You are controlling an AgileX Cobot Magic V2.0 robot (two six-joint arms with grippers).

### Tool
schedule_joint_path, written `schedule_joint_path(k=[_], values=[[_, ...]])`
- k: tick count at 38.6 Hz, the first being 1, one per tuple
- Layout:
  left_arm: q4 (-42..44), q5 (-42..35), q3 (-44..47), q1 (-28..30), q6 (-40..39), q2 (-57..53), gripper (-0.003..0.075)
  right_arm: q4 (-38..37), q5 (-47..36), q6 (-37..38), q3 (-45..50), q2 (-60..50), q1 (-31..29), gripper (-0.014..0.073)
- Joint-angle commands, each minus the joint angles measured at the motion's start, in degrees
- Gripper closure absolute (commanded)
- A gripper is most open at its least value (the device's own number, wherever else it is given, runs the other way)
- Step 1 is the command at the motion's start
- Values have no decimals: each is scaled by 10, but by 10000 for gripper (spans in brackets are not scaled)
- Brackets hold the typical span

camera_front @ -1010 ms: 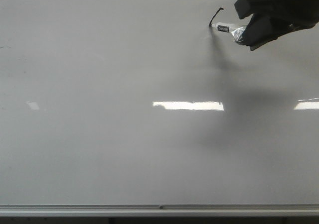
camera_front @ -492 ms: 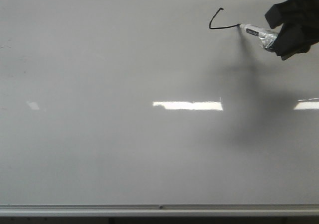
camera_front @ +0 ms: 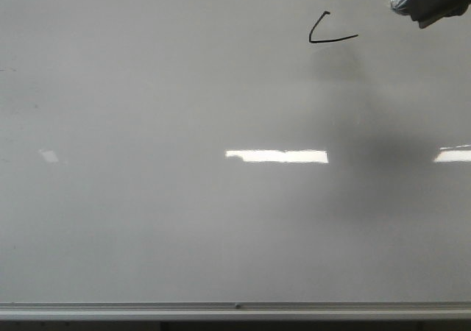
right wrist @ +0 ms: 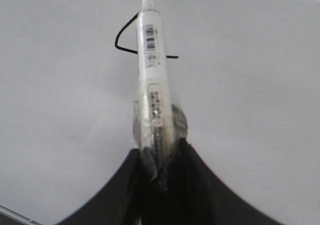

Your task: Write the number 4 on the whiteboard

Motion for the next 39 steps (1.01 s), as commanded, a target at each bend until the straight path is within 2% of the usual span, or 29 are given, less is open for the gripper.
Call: schedule_joint_path(k=[1, 14, 16, 21, 23, 33, 39], values=[[-10, -42, -16, 1, -6, -2, 207, -3, -51, -3, -29, 3, 2, 643], [-10, -42, -16, 1, -6, -2, 207, -3, -42, -3, -56, 88, -1, 643], [-10, -42, -16, 1, -6, -2, 207, -5, -24, -3, -54, 103, -1, 643], [-10, -42, -16, 1, -6, -2, 206, -13, 115, -14, -51, 128, 6, 643], [-10, -44, -16, 1, -6, -2, 206, -14, 129, -30, -50, 129, 6, 643], [-10, -52, -17, 1, -6, -2, 207, -14, 98, -31, -51, 32, 6, 643], [-19, -49, -24, 1, 32, -2, 206, -14, 133, -36, -51, -42, 6, 643]])
